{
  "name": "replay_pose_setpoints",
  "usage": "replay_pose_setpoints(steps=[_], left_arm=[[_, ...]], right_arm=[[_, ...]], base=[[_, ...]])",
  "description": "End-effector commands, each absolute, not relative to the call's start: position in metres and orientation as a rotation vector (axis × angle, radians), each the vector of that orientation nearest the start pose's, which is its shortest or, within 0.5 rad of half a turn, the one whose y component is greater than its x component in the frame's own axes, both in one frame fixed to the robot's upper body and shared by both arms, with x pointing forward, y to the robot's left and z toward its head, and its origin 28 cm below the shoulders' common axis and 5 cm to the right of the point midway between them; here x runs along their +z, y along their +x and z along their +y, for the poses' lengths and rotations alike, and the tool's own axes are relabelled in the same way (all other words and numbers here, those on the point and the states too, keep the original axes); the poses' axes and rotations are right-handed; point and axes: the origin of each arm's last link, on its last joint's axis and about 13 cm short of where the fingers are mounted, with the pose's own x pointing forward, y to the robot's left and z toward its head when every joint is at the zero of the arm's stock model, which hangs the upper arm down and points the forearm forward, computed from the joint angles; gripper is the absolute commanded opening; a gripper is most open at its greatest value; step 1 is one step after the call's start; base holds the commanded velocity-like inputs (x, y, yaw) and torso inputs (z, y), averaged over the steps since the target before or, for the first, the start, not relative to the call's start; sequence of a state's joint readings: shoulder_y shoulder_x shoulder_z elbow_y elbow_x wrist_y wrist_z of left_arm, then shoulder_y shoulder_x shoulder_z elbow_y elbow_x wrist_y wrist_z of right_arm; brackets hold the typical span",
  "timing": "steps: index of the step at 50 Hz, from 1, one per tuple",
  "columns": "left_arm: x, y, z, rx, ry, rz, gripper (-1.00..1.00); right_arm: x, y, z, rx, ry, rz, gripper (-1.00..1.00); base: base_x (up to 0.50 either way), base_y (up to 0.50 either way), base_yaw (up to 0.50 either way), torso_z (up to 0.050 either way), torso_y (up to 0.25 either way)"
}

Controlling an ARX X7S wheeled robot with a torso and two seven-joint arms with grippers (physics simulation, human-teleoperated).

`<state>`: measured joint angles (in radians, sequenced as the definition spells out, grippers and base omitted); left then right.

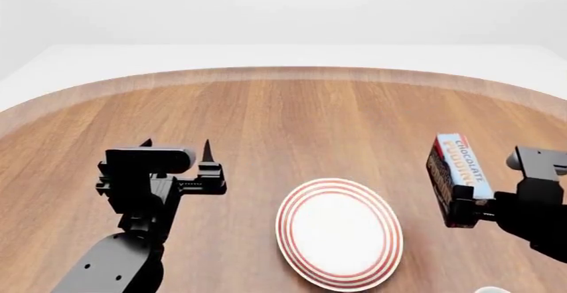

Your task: Put the chocolate pudding to the right of the plate.

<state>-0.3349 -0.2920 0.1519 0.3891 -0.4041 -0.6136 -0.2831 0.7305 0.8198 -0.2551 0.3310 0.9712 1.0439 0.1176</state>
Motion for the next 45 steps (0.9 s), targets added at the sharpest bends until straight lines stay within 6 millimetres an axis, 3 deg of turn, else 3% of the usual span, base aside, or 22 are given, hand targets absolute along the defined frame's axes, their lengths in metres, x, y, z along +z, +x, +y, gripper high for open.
replay_pose_setpoints(steps=[1, 26, 45], left_arm=[[0.129, 0.255, 0.219, -0.024, -0.004, -0.036, 1.00], [0.129, 0.255, 0.219, -0.023, -0.004, -0.040, 1.00], [0.129, 0.255, 0.220, -0.024, -0.006, -0.040, 1.00]], right_arm=[[0.126, 0.280, -0.285, -0.101, 0.109, 0.741, -1.00], [0.078, 0.287, -0.288, -0.141, 0.153, 0.827, -1.00], [0.073, 0.287, -0.290, -0.161, 0.171, 0.827, -1.00]], base=[[0.00, 0.00, 0.00, 0.000, 0.000], [0.00, 0.00, 0.00, 0.000, 0.000], [0.00, 0.00, 0.00, 0.000, 0.000]])
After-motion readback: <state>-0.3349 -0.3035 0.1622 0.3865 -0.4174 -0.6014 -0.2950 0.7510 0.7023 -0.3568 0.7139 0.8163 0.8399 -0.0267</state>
